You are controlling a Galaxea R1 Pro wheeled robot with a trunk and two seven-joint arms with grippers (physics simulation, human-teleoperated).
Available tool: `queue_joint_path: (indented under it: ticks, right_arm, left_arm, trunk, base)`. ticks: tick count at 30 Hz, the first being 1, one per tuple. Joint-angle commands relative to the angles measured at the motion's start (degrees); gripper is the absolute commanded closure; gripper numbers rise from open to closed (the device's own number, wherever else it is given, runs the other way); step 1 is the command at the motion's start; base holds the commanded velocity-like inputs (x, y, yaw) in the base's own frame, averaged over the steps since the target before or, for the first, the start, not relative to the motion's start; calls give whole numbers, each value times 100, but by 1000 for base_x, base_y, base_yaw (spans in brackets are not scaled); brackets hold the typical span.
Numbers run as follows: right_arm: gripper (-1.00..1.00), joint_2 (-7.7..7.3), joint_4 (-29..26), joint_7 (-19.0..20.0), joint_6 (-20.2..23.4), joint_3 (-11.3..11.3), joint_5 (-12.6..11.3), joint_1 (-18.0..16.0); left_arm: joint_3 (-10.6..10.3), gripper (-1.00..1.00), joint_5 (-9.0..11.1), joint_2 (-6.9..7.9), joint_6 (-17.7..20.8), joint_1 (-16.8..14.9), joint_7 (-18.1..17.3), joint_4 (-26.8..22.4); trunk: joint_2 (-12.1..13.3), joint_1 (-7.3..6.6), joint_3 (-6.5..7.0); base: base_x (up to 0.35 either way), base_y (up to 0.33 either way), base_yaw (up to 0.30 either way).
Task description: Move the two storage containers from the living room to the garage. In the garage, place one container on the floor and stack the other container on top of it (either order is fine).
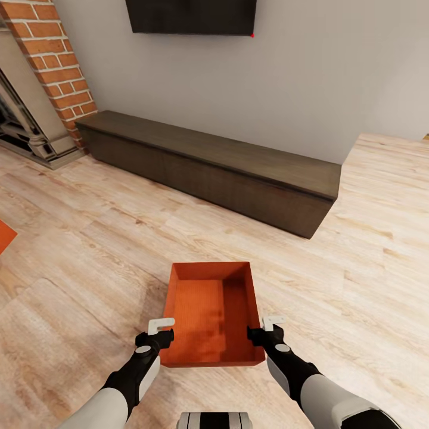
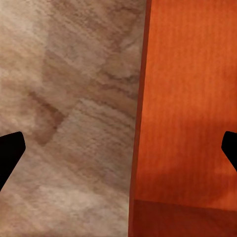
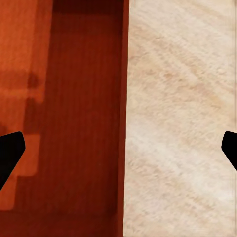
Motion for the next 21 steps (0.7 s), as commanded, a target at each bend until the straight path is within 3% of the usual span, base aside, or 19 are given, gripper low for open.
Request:
queue_joint_path:
  ticks: [1,7,21]
  right_arm:
    - [-100,-4,6,-27,-21,49,-59,-4]
    - [-100,1,6,-27,-21,50,-60,-4]
    - [-100,7,6,-27,-23,50,-64,-4]
  left_arm:
    - [28,-100,-15,-5,16,-1,2,-7]
    - [28,-100,-15,-5,16,-1,2,-7]
    - [5,-100,-19,-9,16,-1,1,-11]
  trunk:
    - [-1,-1,-4]
    - [-1,-1,-4]
    - [-563,307,-255]
  base:
    - [0,0,0]
    - [0,0,0]
    - [0,0,0]
